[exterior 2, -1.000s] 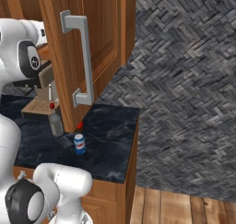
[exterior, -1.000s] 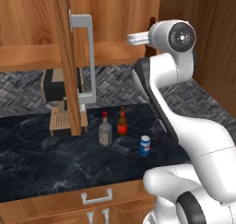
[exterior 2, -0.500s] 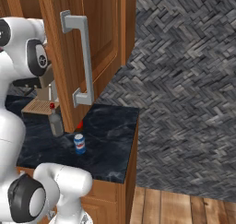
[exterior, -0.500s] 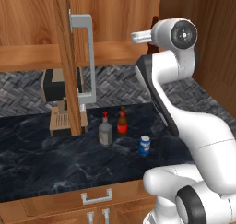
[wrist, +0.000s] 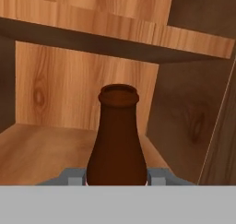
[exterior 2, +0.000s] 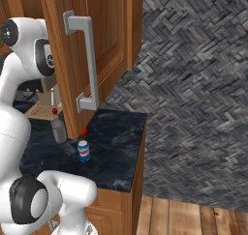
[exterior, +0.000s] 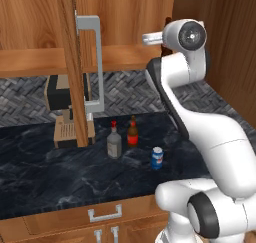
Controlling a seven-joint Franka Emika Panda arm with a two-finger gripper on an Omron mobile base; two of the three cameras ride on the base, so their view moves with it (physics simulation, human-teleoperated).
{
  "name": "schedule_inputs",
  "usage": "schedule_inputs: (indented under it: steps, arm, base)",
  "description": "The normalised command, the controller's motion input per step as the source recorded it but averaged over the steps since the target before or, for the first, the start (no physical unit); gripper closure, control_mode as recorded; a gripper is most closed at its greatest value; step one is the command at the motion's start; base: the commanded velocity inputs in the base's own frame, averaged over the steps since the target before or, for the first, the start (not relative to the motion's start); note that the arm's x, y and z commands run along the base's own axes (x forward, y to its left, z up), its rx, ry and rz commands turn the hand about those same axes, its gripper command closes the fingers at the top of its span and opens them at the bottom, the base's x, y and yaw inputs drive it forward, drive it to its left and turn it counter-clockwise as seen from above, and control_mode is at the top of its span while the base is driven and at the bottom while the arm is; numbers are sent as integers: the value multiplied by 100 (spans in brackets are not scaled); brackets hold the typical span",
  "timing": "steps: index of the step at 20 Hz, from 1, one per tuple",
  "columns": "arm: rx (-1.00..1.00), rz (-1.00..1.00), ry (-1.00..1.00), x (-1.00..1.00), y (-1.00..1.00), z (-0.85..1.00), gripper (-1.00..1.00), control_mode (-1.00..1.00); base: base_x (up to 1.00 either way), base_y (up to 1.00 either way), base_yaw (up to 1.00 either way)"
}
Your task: Sort all alcoholic drinks to one cabinet, and non-alcoholic drinks to the other.
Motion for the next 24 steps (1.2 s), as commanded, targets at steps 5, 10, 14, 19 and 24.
schedule_inputs:
  steps: [5, 10, 14, 19, 24]
  arm:
    - [0, -4, 0, 37, -11, -3, 100, -100]
    - [0, -2, 1, 33, -17, -1, 100, -100]
    - [0, -1, 2, 27, -17, -6, 100, -100]
    - [1, -2, 3, 28, -12, -13, 100, -100]
    - [0, -1, 1, 28, -8, -12, 100, -100]
  base:
    - [0, 0, 0]
    - [0, 0, 0]
    - [0, 0, 0]
    - [0, 0, 0]
    - [0, 0, 0]
